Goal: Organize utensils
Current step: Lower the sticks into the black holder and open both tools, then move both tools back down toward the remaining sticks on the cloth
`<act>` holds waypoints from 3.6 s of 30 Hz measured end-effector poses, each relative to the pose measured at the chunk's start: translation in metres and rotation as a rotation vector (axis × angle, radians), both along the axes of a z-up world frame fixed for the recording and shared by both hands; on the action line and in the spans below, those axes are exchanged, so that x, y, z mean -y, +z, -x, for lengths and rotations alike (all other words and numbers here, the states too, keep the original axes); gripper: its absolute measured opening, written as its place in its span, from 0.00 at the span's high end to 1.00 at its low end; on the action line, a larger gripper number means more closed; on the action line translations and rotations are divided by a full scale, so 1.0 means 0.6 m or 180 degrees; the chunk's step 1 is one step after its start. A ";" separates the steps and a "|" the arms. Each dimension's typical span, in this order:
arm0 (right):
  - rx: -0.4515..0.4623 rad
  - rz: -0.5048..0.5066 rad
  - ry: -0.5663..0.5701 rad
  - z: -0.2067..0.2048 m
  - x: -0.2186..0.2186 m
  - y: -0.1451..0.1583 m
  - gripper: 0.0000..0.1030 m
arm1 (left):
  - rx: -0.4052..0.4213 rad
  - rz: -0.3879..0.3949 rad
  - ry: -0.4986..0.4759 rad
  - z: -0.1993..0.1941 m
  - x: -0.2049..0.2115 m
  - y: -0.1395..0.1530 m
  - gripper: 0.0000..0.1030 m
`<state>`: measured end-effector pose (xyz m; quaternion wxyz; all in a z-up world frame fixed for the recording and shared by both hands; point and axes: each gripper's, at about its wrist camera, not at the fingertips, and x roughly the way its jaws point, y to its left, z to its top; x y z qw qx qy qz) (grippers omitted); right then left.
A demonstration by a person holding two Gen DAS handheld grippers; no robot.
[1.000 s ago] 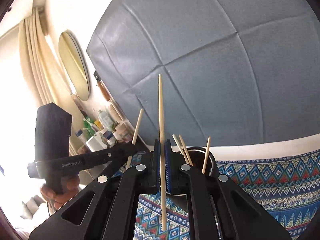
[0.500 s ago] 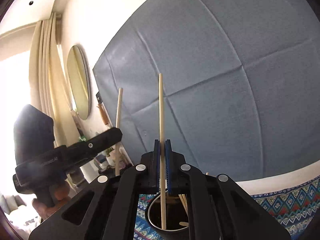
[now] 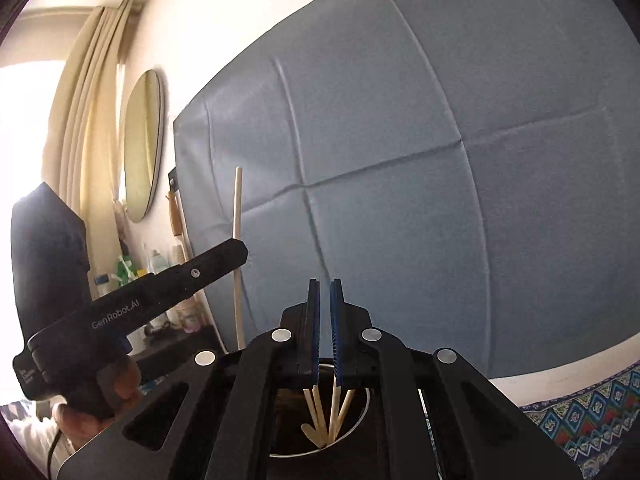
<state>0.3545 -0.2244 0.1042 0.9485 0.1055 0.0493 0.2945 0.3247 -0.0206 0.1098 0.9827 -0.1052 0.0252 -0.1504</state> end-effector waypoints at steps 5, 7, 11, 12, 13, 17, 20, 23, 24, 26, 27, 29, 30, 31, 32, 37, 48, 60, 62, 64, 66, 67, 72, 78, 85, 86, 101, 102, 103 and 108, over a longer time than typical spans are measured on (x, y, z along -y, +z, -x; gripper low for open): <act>0.0007 0.0147 -0.0008 0.008 -0.006 -0.010 0.94 | -0.0111 -0.0004 -0.0018 -0.004 -0.001 -0.032 0.95; 0.0044 0.0158 -0.0041 0.015 -0.004 -0.008 0.93 | -0.0117 0.0018 0.0002 -0.002 -0.007 -0.037 0.95; 0.0130 0.0174 -0.0103 0.027 -0.001 0.000 0.93 | -0.0203 0.0063 0.0004 0.000 -0.020 -0.043 0.95; 0.0140 0.0171 -0.0121 0.030 0.002 0.003 0.93 | -0.0217 0.0055 0.0000 0.001 -0.023 -0.044 0.94; 0.0138 0.0159 -0.0138 0.032 0.004 0.006 0.89 | -0.0217 0.0052 -0.0006 0.003 -0.025 -0.042 0.89; 0.0180 0.0097 -0.0271 0.045 0.019 0.014 0.60 | -0.0153 0.0086 0.0087 0.018 -0.033 -0.036 0.68; 0.0183 0.0089 -0.0293 0.052 0.028 0.023 0.57 | -0.0147 0.0044 0.0105 0.028 -0.038 -0.030 0.58; 0.0170 0.0115 -0.0367 0.059 0.035 0.032 0.39 | -0.0129 -0.0019 0.0173 0.041 -0.042 -0.022 0.41; 0.0162 0.0117 -0.0394 0.062 0.038 0.035 0.35 | -0.0120 -0.0046 0.0200 0.046 -0.043 -0.018 0.38; 0.0157 0.0112 -0.0410 0.069 0.043 0.042 0.23 | -0.0116 -0.0075 0.0215 0.055 -0.045 -0.012 0.29; 0.0131 0.0126 -0.0435 0.071 0.044 0.046 0.17 | -0.0116 -0.0086 0.0220 0.060 -0.047 -0.010 0.26; 0.0103 0.0164 -0.0484 0.076 0.045 0.052 0.14 | -0.0108 -0.0107 0.0237 0.069 -0.049 -0.004 0.11; 0.0095 0.0183 -0.0512 0.078 0.046 0.055 0.14 | -0.0098 -0.0110 0.0241 0.073 -0.049 -0.001 0.08; 0.0075 0.0204 -0.0536 0.080 0.046 0.058 0.13 | -0.0084 -0.0111 0.0235 0.078 -0.050 0.001 0.06; 0.0039 0.0227 -0.0557 0.081 0.046 0.060 0.12 | -0.0083 -0.0109 0.0240 0.082 -0.052 0.002 0.05; -0.0036 0.0291 -0.0639 0.093 0.055 0.071 0.09 | -0.0210 -0.0152 0.0218 0.091 -0.059 0.009 0.05; -0.0487 0.0819 -0.0689 0.114 0.055 0.058 0.08 | -0.0579 -0.0284 0.0392 0.127 -0.075 -0.027 0.05; -0.1279 0.1787 -0.0722 0.121 0.012 -0.037 0.08 | -0.1872 -0.0801 0.0258 0.140 -0.042 -0.131 0.06; -0.1568 0.1930 -0.0586 0.121 -0.001 -0.067 0.08 | -0.2179 -0.0770 0.0112 0.147 -0.041 -0.150 0.06; -0.1918 0.2016 -0.0379 0.120 -0.010 -0.101 0.08 | -0.2398 -0.0749 0.0040 0.156 -0.042 -0.164 0.06; -0.2244 0.2026 -0.0207 0.120 -0.018 -0.133 0.08 | -0.2470 -0.0821 0.0021 0.166 -0.042 -0.176 0.06; -0.2387 0.2032 -0.0166 0.119 -0.022 -0.147 0.08 | -0.2458 -0.0925 0.0055 0.171 -0.039 -0.182 0.06; -0.2926 0.2178 -0.0100 0.114 -0.044 -0.198 0.09 | -0.2652 -0.1113 0.0073 0.181 -0.032 -0.220 0.06; -0.3445 0.2111 0.0048 0.095 -0.059 -0.229 0.09 | -0.2827 -0.1073 0.0081 0.180 -0.041 -0.240 0.06; -0.3693 0.2151 -0.0007 0.087 -0.081 -0.248 0.08 | -0.3055 -0.0965 0.0056 0.176 -0.063 -0.253 0.06; -0.3708 0.2188 -0.0023 0.089 -0.086 -0.250 0.09 | -0.3050 -0.0978 0.0056 0.178 -0.064 -0.253 0.06; -0.3602 0.2526 -0.0160 0.104 -0.116 -0.268 0.09 | -0.2964 -0.1178 -0.0182 0.193 0.004 -0.245 0.06; -0.3579 0.2536 -0.0158 0.107 -0.111 -0.268 0.09 | -0.2980 -0.1203 -0.0186 0.193 0.011 -0.247 0.06; -0.3557 0.2551 -0.0134 0.110 -0.105 -0.270 0.09 | -0.2995 -0.1230 -0.0189 0.192 0.017 -0.249 0.06; -0.3511 0.2595 -0.0060 0.136 -0.068 -0.271 0.09 | -0.3020 -0.1322 -0.0282 0.193 0.049 -0.253 0.06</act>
